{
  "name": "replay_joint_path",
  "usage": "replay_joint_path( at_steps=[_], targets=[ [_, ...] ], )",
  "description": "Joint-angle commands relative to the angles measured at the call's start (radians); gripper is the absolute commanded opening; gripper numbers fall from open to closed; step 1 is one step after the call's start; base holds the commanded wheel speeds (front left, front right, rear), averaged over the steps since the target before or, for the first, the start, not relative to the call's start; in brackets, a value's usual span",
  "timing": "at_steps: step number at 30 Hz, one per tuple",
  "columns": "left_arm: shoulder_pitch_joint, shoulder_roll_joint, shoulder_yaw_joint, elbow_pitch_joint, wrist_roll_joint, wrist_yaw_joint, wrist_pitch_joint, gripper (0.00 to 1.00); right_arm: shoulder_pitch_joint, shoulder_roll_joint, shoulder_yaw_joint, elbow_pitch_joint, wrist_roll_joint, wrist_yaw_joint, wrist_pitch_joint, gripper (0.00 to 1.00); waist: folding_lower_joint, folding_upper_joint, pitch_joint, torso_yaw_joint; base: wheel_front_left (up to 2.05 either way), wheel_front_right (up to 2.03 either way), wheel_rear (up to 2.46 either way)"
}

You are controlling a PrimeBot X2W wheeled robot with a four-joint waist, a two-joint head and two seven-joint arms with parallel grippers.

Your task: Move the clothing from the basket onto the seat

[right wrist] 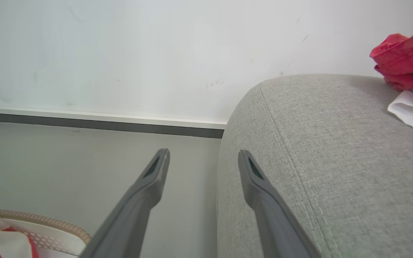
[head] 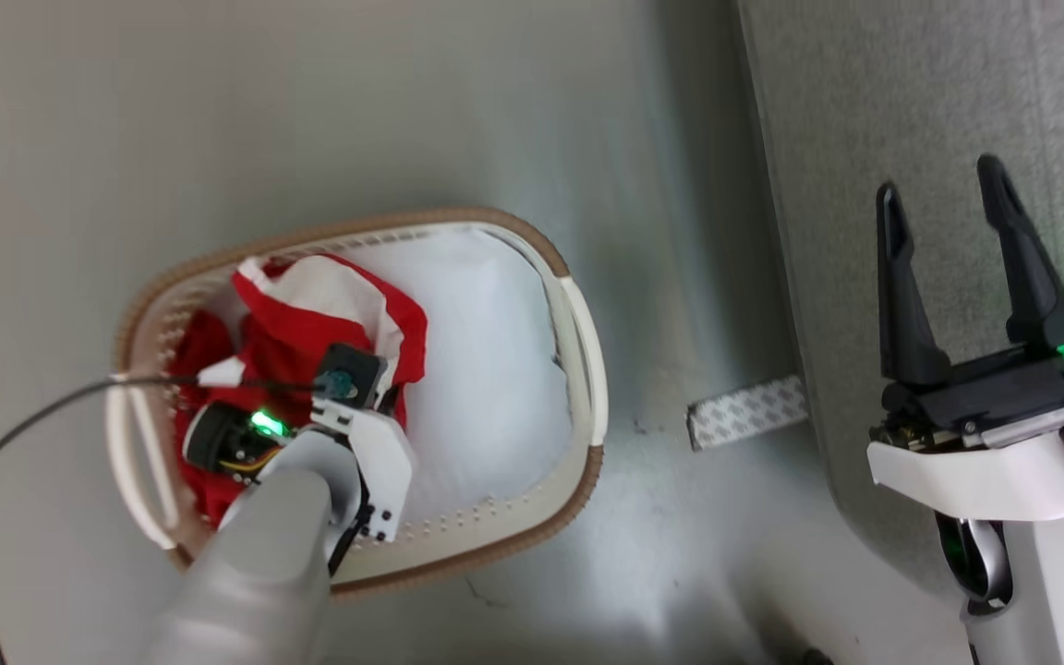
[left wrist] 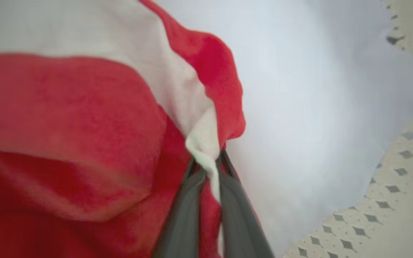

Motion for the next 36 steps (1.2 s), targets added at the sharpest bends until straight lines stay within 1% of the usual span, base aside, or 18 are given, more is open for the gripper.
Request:
replay_joint_path(
  at_steps=[1, 3, 8, 14, 15, 16, 17, 19, 24, 25, 26, 29, 30, 36],
  targets=[
    [0.023, -0.005, 0.004, 0.000, -0.024, -0.007, -0.041, 0.00, 0.021, 0.000, -0.012, 0.019, -0.011, -0.003, 0.001, 1.00, -0.0001, 0.0000, -0.075, 0.041, 0.00, 0.00, 0.00],
    [0.039, -0.011, 0.008, -0.008, -0.049, -0.013, -0.074, 0.00, 0.033, 0.000, -0.020, 0.039, -0.018, -0.003, 0.001, 1.00, -0.0001, 0.0000, -0.124, 0.062, 0.00, 0.00, 0.00],
    [0.109, -0.018, 0.009, -0.035, -0.104, -0.029, -0.130, 0.00, 0.082, 0.000, -0.056, 0.107, -0.047, -0.003, 0.001, 1.00, -0.0001, 0.0000, -0.284, 0.120, 0.00, 0.00, 0.00],
    [0.221, -0.019, -0.006, -0.139, -0.199, -0.042, -0.157, 0.00, 0.164, -0.001, -0.070, 0.186, -0.063, -0.003, 0.001, 1.00, -0.0001, 0.0000, -0.486, 0.169, 0.00, 0.00, 0.00],
    [0.221, -0.019, -0.006, -0.139, -0.199, -0.042, -0.157, 0.00, 0.164, -0.001, -0.070, 0.186, -0.063, -0.003, 0.001, 1.00, -0.0001, 0.0000, -0.486, 0.169, 0.00, 0.00, 0.00],
    [0.240, -0.019, -0.010, -0.163, -0.216, -0.040, -0.156, 0.00, 0.181, -0.002, -0.071, 0.198, -0.065, -0.003, 0.001, 1.00, -0.0001, 0.0000, -0.517, 0.177, 0.00, 0.00, 0.00],
    [0.277, -0.019, -0.010, -0.208, -0.244, -0.027, -0.160, 0.00, 0.212, -0.003, -0.069, 0.219, -0.066, -0.003, 0.001, 1.00, -0.0001, 0.0000, -0.576, 0.187, 0.00, 0.00, 0.00],
    [0.313, -0.019, -0.011, -0.259, -0.269, -0.018, -0.162, 0.00, 0.241, -0.009, -0.059, 0.244, -0.071, -0.003, 0.001, 1.00, -0.0001, 0.0000, -0.636, 0.194, 0.00, 0.00, 0.00],
    [0.396, -0.013, -0.005, -0.403, -0.298, 0.014, -0.132, 0.00, 0.303, -0.023, -0.010, 0.302, -0.061, -0.003, 0.001, 1.00, -0.0001, 0.0000, -0.753, 0.198, 0.00, 0.00, 0.00],
    [0.396, -0.013, -0.005, -0.403, -0.298, 0.014, -0.132, 0.00, 0.303, -0.023, -0.010, 0.302, -0.061, -0.003, 0.001, 1.00, -0.0001, 0.0000, -0.753, 0.198, 0.00, 0.00, 0.00],
    [0.429, 0.000, -0.001, -0.482, -0.305, 0.025, -0.107, 0.00, 0.325, -0.024, 0.012, 0.317, -0.055, -0.003, 0.001, 1.00, -0.0001, 0.0000, -0.785, 0.195, 0.00, 0.00, 0.00],
    [0.482, 0.019, 0.003, -0.617, -0.315, 0.048, -0.057, 0.00, 0.351, -0.029, 0.049, 0.332, -0.048, -0.003, 0.001, 1.00, -0.0001, 0.0000, -0.826, 0.189, 0.00, 0.00, 0.00],
    [0.482, 0.019, 0.003, -0.617, -0.315, 0.048, -0.057, 0.00, 0.351, -0.029, 0.049, 0.332, -0.048, -0.003, 0.001, 1.00, -0.0001, 0.0000, -0.826, 0.189, 0.00, 0.00, 0.00],
    [0.588, 0.066, 0.010, -0.909, -0.325, 0.099, 0.068, 0.00, 0.395, -0.043, 0.109, 0.333, -0.011, -0.003, 0.001, 1.00, -0.0001, 0.0000, -0.883, 0.178, 0.00, 0.00, 0.00]
  ],
)
